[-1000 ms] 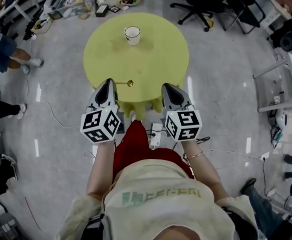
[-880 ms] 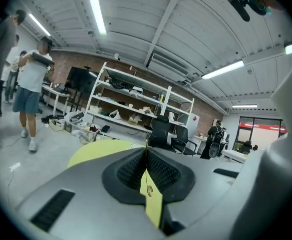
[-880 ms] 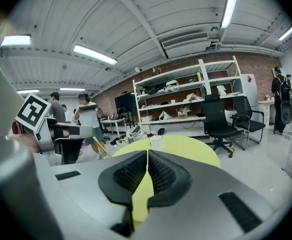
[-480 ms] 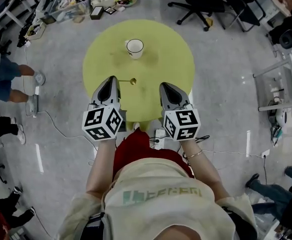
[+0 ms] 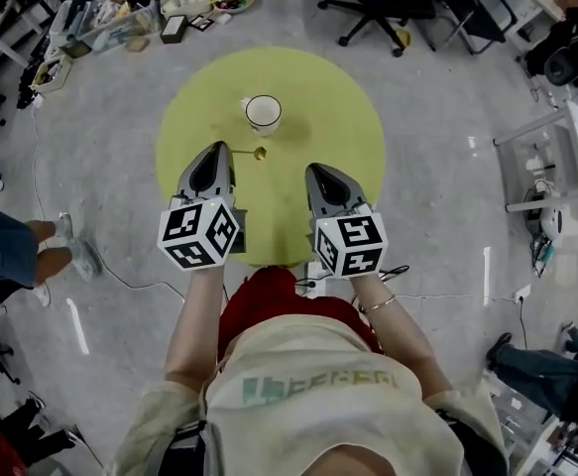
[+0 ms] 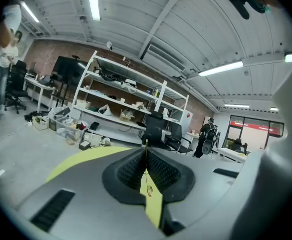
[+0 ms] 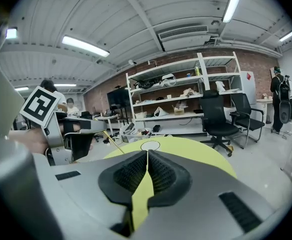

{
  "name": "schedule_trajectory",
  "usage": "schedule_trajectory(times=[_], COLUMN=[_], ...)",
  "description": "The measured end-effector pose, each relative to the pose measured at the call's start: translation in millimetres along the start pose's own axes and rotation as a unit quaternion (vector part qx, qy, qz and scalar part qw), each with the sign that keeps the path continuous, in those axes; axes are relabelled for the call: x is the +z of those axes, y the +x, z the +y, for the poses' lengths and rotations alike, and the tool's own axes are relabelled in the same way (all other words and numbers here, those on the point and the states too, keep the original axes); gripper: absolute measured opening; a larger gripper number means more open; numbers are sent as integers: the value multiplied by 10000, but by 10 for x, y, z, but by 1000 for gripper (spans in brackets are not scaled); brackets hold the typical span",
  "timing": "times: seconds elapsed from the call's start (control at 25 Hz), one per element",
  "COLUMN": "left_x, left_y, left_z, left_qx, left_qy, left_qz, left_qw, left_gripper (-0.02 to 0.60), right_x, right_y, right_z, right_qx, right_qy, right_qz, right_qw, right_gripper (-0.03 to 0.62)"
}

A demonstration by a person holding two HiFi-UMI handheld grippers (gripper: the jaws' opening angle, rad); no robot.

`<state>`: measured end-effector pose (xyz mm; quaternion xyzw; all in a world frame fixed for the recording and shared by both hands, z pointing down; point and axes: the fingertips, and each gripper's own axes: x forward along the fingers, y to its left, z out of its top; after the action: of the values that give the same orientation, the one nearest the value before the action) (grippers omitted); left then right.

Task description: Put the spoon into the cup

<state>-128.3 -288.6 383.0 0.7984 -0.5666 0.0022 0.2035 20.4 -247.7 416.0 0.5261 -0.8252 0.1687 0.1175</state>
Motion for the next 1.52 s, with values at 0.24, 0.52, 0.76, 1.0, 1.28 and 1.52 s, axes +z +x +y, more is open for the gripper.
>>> schedule_trajectory(times=[0.24,0.52,0.76,1.0,1.28,1.52], left_x=[147,297,348,273,123,35], left_y=[328,651,919,1151,1369,1516], left_z=[75,198,271,318,372,455], left_qx=[-115,-227,-220,-202,-139,-115], left_qy=[-25,-67,-148,-145,-128,-135], left_qz=[1,-63,-64,47,217,361], left_qw=[9999,9997,9996,9997,9996,9992], left_gripper=[25,25,25,25,25,25], right_x=[92,129,167,123,33,-9], right_y=[266,538,701,845,1040,1221], right_z=[-112,-189,-308,-411,-522,-558], right_qx=[-164,-256,-334,-358,-337,-347], right_qy=[5,33,89,137,191,184], right_qz=[64,137,159,243,376,526], right_qw=[9998,9996,9993,9990,9985,9978], right_gripper=[37,37,37,37,37,37])
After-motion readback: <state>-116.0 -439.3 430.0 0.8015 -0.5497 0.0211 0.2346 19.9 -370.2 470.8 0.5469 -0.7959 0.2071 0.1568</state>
